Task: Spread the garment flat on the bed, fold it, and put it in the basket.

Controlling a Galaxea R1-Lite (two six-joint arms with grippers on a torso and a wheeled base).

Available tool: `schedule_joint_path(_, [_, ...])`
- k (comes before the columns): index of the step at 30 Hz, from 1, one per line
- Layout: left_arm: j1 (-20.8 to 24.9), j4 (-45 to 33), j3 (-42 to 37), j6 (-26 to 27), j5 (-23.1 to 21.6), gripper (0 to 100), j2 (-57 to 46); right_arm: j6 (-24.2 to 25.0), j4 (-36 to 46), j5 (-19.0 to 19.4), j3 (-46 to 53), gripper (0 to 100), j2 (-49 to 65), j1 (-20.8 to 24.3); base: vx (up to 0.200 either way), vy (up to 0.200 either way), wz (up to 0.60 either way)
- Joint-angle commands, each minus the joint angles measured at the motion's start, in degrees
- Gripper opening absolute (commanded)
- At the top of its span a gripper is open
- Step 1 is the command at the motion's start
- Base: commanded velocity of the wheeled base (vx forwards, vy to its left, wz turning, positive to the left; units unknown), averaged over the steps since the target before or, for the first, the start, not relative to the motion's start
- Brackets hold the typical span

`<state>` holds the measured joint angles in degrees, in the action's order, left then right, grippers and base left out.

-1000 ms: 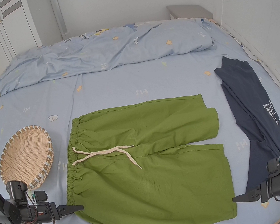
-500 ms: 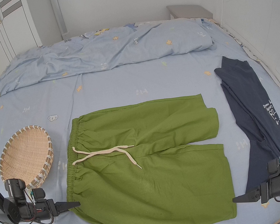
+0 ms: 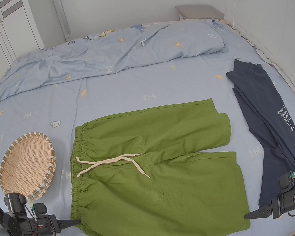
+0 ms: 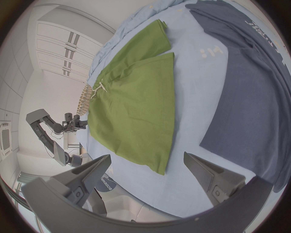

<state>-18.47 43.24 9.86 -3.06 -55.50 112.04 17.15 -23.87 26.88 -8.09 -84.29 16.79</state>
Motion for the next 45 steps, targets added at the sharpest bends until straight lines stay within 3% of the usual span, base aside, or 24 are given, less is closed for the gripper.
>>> schedule_joint_path(1, [-0.69,0.00,-3.71,1.48,-1.01,0,-2.53,-0.19,-1.62,0.10,0.89,100,-6.94,0.18,0.000,0.000,0.00])
schedule_joint_path(4, [-1.22,0.00,-5.12,3.50,-0.92,0,-2.80,-0.37,-4.43,0.10,1.94,100,-10.28,0.62,0.000,0.000,0.00])
schedule_joint_path(7, [-4.56,-0.17,-6.96,8.86,-1.01,0,-2.44,-0.45,-15.15,0.10,6.25,100,-15.73,1.32,0.000,0.000,0.00])
schedule_joint_path(11, [-5.96,-0.09,-7.23,10.00,-1.01,0,-2.27,-0.01,-22.80,0.19,8.09,100,-21.53,1.41,0.000,0.000,0.00])
schedule_joint_path(20, [-5.00,0.00,-7.75,10.09,-1.01,0,-2.71,0.07,-22.71,2.48,8.09,100,-22.77,2.46,0.000,0.000,0.00])
schedule_joint_path(25, [-4.91,0.00,-7.66,10.09,-1.01,0,-2.62,0.34,-22.62,7.13,8.09,100,-22.59,2.81,0.000,0.000,0.00])
schedule_joint_path(34, [-4.56,0.00,-7.75,10.18,-1.01,0,-2.62,0.25,-22.62,10.39,8.09,100,-24.87,2.64,0.000,0.000,0.00])
schedule_joint_path(45, [-4.56,0.00,-7.84,10.18,-1.01,0,-2.36,0.25,-24.03,11.70,8.09,100,-26.02,2.02,0.000,0.000,0.00])
